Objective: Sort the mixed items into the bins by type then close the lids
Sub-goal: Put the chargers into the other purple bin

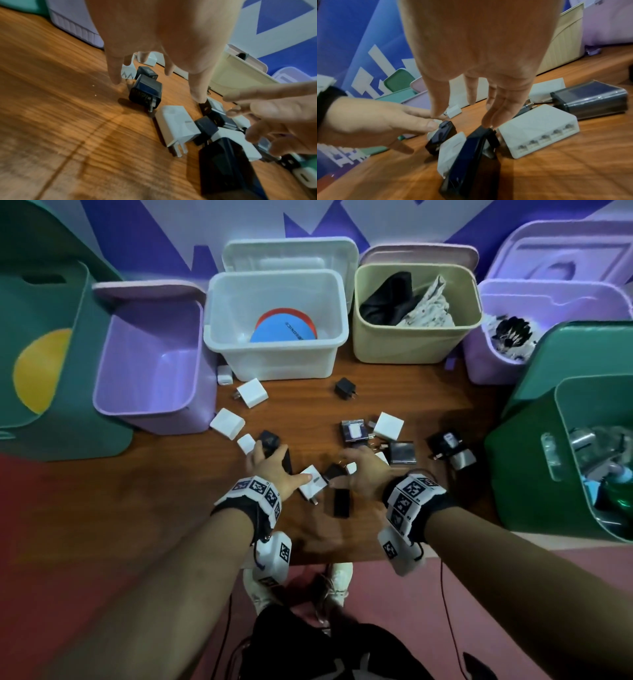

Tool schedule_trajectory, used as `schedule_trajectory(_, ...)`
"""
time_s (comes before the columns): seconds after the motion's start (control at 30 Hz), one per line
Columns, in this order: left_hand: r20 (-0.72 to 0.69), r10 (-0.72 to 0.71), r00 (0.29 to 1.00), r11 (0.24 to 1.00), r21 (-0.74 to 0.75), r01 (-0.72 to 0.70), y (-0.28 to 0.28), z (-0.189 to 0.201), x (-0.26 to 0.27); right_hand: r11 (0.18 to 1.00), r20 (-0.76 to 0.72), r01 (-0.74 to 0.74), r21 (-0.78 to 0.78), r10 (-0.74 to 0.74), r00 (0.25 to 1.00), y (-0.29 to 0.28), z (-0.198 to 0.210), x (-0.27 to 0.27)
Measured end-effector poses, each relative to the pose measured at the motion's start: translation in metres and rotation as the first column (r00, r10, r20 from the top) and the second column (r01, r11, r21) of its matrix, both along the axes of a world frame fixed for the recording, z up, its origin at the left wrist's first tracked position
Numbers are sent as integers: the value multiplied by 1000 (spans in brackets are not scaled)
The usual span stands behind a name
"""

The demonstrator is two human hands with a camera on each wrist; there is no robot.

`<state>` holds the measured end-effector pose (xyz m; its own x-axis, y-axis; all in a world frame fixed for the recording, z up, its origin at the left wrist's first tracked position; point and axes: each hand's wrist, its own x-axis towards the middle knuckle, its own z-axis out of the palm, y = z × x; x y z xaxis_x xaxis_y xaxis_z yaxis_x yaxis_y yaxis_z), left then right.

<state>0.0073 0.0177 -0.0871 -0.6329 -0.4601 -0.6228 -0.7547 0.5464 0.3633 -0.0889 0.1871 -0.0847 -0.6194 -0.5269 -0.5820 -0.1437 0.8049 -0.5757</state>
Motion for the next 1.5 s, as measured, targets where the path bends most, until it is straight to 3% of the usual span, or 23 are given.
schedule_trajectory(0.17,67,-87,994,995,-35,90,3,-14,1,914,17,-358,190,362,932,7,-4,11)
schedule_trajectory(0.27,83,-94,992,995,-34,97,5,-21,1,858,7,-449,251,462,887,10,-14,15)
schedule_trajectory(0.5,75,-102,992,993,-50,106,1,-27,-1,916,-82,-346,204,368,926,-5,-15,13)
schedule_trajectory(0.67,25,-98,995,994,-46,99,2,-24,-4,934,-56,-282,217,301,952,-18,-20,4)
schedule_trajectory(0.87,66,-181,981,981,-52,184,-2,-26,-3,948,-59,-263,180,277,959,-24,-21,-6)
schedule_trajectory(1.23,-15,-125,992,987,-106,122,-5,-34,-11,996,98,85,-35,-81,992,-29,-27,-15)
schedule_trajectory(1.5,-9,-144,990,978,-151,141,-10,-36,-19,997,69,38,71,-43,997,-36,-27,-14)
